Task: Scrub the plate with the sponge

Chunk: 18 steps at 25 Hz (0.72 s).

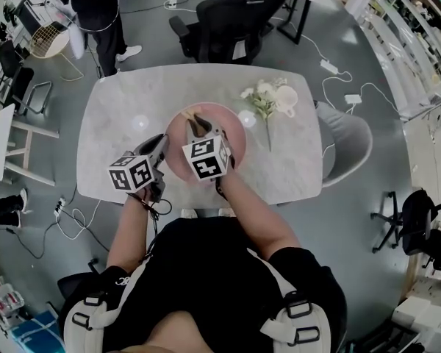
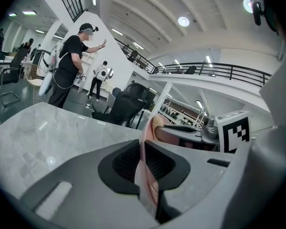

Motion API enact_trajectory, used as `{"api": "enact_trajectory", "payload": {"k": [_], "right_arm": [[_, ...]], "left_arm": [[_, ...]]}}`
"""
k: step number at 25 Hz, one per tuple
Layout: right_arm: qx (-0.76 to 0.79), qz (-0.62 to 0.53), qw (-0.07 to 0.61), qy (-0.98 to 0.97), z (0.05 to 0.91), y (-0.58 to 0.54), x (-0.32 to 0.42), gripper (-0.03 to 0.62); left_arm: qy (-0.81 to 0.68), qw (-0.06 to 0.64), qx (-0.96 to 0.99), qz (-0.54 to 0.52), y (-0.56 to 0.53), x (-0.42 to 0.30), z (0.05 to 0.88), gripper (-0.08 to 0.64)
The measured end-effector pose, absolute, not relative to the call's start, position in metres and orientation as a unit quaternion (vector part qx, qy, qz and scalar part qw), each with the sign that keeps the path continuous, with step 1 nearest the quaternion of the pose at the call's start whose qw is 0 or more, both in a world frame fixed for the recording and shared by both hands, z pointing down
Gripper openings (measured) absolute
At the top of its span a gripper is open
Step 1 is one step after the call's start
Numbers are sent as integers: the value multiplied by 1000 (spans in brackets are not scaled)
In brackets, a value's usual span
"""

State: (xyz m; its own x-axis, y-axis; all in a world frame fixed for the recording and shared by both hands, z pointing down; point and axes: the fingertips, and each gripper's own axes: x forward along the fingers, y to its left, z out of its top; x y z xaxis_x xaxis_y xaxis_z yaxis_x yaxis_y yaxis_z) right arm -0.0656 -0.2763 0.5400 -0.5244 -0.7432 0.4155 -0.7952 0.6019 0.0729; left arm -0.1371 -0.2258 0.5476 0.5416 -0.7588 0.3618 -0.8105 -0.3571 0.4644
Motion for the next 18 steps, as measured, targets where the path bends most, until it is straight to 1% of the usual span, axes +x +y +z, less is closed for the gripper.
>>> {"api": "enact_trajectory", "payload": {"k": [3,10,18], "right_arm": [[455,62,209,-863,541,-287,-52,54],[486,57,226,-842,549,-302,-13,54],[487,52,278,-827,573,-301,15,54]], "left_arm": [[-477,297,826,44,-230,-139,544,35],[-486,300,820,27,-239,-147,538,35],[-510,313,801,-7,-252,-168,530,38]]}}
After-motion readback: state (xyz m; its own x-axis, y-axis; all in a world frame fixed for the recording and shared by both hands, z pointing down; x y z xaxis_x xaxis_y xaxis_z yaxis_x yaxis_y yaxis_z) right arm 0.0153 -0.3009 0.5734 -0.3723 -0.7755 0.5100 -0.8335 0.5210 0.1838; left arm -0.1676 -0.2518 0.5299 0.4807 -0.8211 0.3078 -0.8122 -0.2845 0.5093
